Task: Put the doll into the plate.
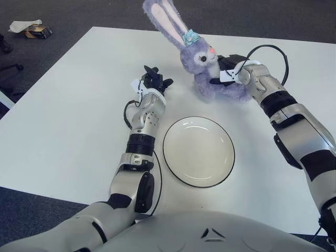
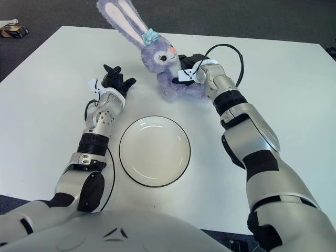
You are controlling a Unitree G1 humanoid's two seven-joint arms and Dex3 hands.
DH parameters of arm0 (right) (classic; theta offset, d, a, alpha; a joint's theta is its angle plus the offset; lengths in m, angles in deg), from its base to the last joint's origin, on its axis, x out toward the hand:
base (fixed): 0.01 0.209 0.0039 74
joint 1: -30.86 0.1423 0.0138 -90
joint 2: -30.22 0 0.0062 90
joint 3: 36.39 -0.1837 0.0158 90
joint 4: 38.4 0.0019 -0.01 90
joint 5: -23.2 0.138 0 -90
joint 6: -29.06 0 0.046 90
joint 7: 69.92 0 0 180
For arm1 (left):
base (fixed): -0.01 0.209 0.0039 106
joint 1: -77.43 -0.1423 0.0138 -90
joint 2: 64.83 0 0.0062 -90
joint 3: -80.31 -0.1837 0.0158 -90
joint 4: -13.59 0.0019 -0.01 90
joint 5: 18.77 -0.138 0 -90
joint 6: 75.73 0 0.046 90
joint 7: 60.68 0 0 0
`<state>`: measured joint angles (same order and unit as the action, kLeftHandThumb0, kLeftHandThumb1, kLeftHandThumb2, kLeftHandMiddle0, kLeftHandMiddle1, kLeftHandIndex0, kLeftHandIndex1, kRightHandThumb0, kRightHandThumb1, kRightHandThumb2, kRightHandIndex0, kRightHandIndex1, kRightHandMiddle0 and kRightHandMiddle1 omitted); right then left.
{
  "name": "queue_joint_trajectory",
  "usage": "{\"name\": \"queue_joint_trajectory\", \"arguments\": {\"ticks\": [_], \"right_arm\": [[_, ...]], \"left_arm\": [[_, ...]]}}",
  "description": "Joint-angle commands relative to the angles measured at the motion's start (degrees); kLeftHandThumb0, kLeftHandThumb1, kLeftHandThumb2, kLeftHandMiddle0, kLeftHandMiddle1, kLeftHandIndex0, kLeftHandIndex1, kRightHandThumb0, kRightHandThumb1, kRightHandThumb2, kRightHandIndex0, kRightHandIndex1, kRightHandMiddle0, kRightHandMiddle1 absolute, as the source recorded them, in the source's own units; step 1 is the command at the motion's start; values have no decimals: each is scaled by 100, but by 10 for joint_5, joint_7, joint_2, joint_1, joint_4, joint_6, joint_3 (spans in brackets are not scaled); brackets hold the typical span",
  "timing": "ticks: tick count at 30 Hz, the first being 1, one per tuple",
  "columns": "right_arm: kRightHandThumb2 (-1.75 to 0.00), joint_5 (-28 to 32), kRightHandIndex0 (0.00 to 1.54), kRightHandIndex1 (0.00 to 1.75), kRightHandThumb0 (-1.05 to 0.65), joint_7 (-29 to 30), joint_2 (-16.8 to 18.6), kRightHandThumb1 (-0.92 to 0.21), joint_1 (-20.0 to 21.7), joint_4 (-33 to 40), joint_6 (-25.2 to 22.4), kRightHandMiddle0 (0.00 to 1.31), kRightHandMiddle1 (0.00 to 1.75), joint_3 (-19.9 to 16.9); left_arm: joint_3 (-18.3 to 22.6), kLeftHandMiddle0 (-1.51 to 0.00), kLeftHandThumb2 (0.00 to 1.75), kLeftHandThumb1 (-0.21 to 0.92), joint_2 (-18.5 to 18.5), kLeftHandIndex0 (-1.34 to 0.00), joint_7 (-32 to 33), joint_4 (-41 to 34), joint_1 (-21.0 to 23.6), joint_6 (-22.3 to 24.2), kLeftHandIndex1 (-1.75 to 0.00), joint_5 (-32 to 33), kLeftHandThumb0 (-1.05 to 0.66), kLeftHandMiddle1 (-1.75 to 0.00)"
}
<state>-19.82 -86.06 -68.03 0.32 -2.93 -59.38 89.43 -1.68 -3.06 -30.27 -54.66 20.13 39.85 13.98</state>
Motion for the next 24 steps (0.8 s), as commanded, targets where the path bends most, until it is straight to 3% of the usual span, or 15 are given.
{"name": "queue_joint_trajectory", "arguments": {"ticks": [1, 3, 4, 8, 12, 14, 16, 20, 22, 24], "right_arm": [[-55, -20, 0, 78, -79, -28, -9, -83, -28, -15, 8, 0, 74, 21], [-59, -23, 0, 94, -78, -25, -11, -80, -29, -14, 13, 0, 80, 23], [-69, -25, 0, 118, -74, -18, -13, -73, -31, -13, 16, 0, 103, 25], [-101, -32, 0, 162, -58, 5, -18, -50, -40, -6, 20, 3, 157, 27], [-94, -32, 0, 171, -44, 33, -18, -59, -51, -4, 11, 28, 170, 21], [-99, -30, 10, 173, -23, 55, -16, -57, -58, -6, 3, 36, 172, 16], [-106, -30, 19, 173, -10, 72, -14, -53, -62, -10, -3, 42, 174, 13], [-115, -24, 27, 174, -3, 112, -8, -47, -71, -16, -7, 48, 174, 4], [-127, -18, 47, 164, -1, 142, -4, -33, -79, -20, -4, 55, 175, -4], [-133, -14, 58, 157, -1, 160, -2, -26, -83, -25, 2, 59, 175, -10]], "left_arm": [[12, -22, 86, 90, -49, -18, 41, 42, 57, 25, -175, -16, -71, -175], [11, -22, 86, 90, -49, -18, 40, 41, 57, 25, -175, -16, -71, -175], [11, -22, 86, 90, -48, -18, 40, 40, 56, 25, -175, -16, -71, -175], [9, -21, 85, 91, -47, -16, 40, 37, 55, 26, -175, -17, -71, -175], [9, -21, 85, 91, -46, -16, 38, 35, 54, 26, -175, -16, -71, -175], [10, -21, 85, 91, -45, -17, 36, 35, 53, 25, -175, -15, -71, -175], [10, -21, 84, 91, -44, -18, 35, 34, 52, 24, -175, -15, -71, -175], [10, -22, 84, 91, -42, -18, 36, 28, 49, 22, -175, -17, -70, -175], [9, -23, 83, 92, -40, -19, 37, 23, 47, 22, -175, -20, -70, -175], [8, -24, 83, 92, -38, -19, 35, 19, 45, 22, -175, -23, -70, -175]]}}
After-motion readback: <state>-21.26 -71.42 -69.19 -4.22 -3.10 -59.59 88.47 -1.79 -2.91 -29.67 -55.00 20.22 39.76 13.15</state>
